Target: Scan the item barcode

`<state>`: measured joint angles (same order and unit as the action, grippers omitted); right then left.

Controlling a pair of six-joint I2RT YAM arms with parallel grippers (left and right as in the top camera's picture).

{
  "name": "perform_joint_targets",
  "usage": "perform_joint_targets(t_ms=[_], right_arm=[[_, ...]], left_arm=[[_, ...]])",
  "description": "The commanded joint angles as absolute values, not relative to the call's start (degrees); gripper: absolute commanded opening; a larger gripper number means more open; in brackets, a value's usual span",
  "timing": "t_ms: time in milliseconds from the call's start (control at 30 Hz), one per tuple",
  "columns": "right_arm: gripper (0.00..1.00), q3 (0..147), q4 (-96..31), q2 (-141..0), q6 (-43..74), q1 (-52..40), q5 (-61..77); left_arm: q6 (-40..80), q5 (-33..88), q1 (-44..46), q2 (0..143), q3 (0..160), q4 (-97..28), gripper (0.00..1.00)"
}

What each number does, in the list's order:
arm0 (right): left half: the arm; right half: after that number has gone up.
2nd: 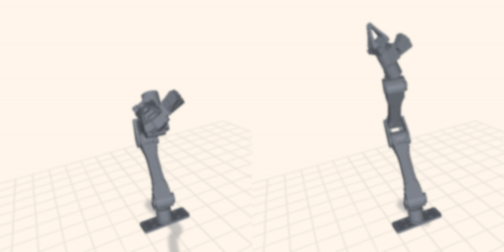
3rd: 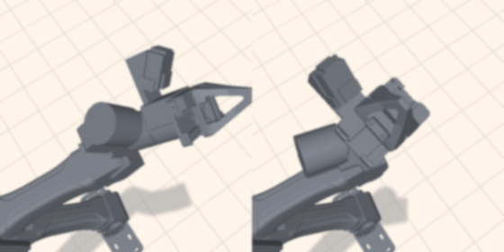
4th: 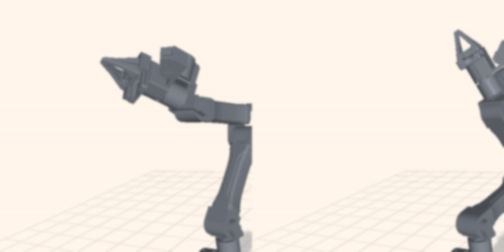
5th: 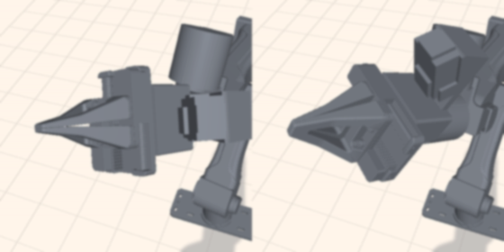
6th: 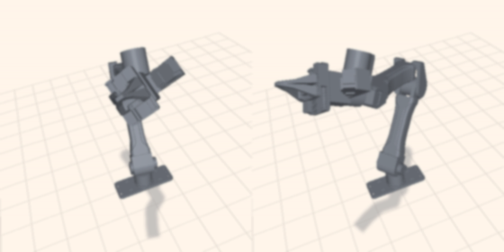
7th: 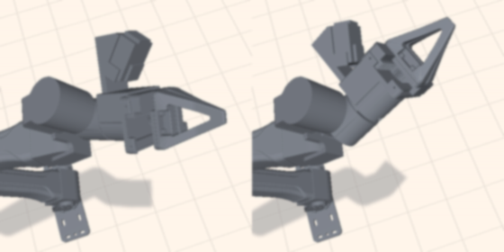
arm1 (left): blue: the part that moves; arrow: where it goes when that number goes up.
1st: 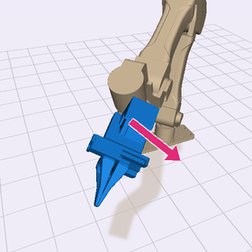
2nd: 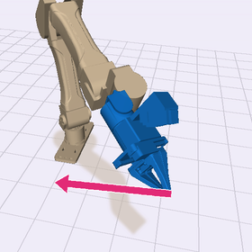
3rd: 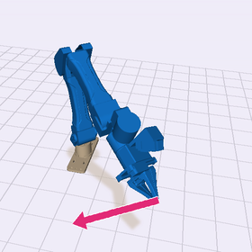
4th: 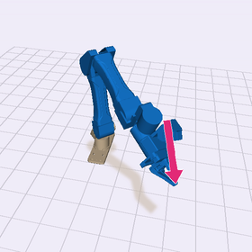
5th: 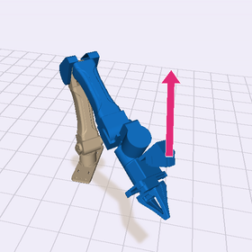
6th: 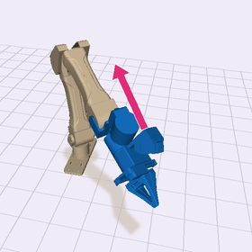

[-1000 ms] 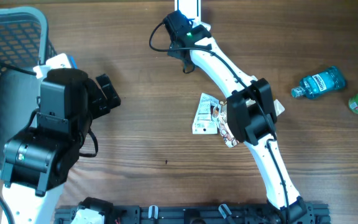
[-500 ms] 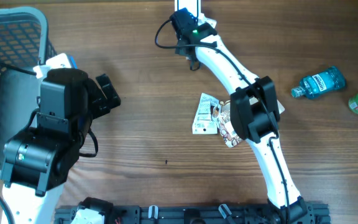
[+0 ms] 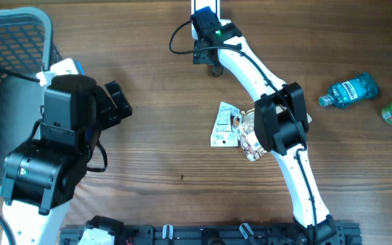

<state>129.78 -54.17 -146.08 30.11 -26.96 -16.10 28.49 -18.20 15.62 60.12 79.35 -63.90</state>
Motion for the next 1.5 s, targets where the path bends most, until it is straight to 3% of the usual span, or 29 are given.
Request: perform_joint_targets(t_ms=[0,600,867,1067,1467], right_arm=[[1.00,129.6,-55.8,-146.8,31.9,-27.1,-15.0],[0.99,129.6,-52.5,-149.9,34.7,-27.2,-15.2],[0.73,129.6,-51.7,-149.9,34.7,-27.1,-16.3],[0.66,129.6,-52.3,-149.9,34.6,-27.1,-17.0],[0.67,130.7,-59.6,-144.9,34.6,-27.1,-7.6]], left_arm=[[27.4,-19.1,15.2,60.1,79.8,-63.7,1.00],[27.4,-19.1,15.2,60.1,79.8,-63.7,1.00],[27.4,-19.1,15.2,60.1,79.8,-63.8,1.00],[27.4,-19.1,15.2,60.1,79.8,-63.7,1.00],[27.4,-19.1,15.2,60.1,79.8,-63.8,1.00]])
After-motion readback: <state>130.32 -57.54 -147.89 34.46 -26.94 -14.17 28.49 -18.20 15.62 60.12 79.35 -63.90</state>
